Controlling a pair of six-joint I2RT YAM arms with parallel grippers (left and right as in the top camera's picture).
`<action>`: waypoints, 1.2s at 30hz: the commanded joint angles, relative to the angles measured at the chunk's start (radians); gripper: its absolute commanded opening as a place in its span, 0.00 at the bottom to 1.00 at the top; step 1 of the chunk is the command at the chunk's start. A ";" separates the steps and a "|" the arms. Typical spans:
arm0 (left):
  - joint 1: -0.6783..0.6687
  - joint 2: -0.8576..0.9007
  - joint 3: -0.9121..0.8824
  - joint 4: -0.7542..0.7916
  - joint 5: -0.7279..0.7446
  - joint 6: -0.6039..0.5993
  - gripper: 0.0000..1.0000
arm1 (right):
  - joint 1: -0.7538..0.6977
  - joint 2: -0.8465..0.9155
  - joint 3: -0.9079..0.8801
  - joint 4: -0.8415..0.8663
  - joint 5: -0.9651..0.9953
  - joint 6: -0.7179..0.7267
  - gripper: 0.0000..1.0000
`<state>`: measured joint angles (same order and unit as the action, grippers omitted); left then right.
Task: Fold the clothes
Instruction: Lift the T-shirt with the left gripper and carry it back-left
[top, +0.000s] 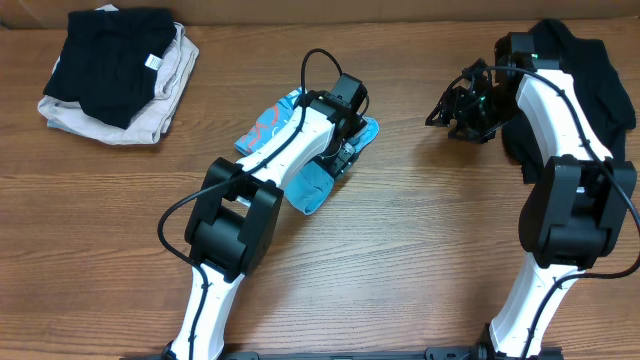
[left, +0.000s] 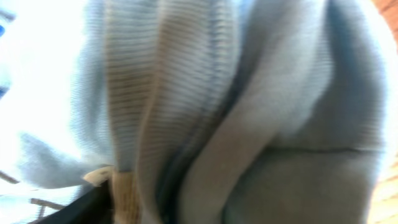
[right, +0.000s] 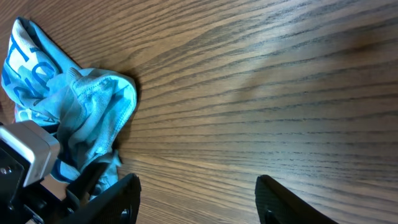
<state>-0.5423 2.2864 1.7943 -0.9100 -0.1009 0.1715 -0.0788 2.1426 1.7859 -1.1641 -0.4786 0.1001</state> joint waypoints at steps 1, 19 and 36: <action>-0.002 0.016 -0.049 0.003 0.039 -0.023 0.58 | -0.001 -0.037 0.018 0.006 0.007 -0.007 0.63; 0.021 0.008 0.230 -0.300 -0.151 -0.032 0.04 | -0.001 -0.037 0.018 0.008 0.008 -0.008 0.71; 0.217 0.008 0.980 -0.674 -0.317 -0.068 0.04 | -0.001 -0.037 0.018 0.002 0.007 -0.008 0.72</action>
<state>-0.3752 2.3081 2.6812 -1.5681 -0.3214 0.1223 -0.0788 2.1426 1.7859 -1.1637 -0.4709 0.0998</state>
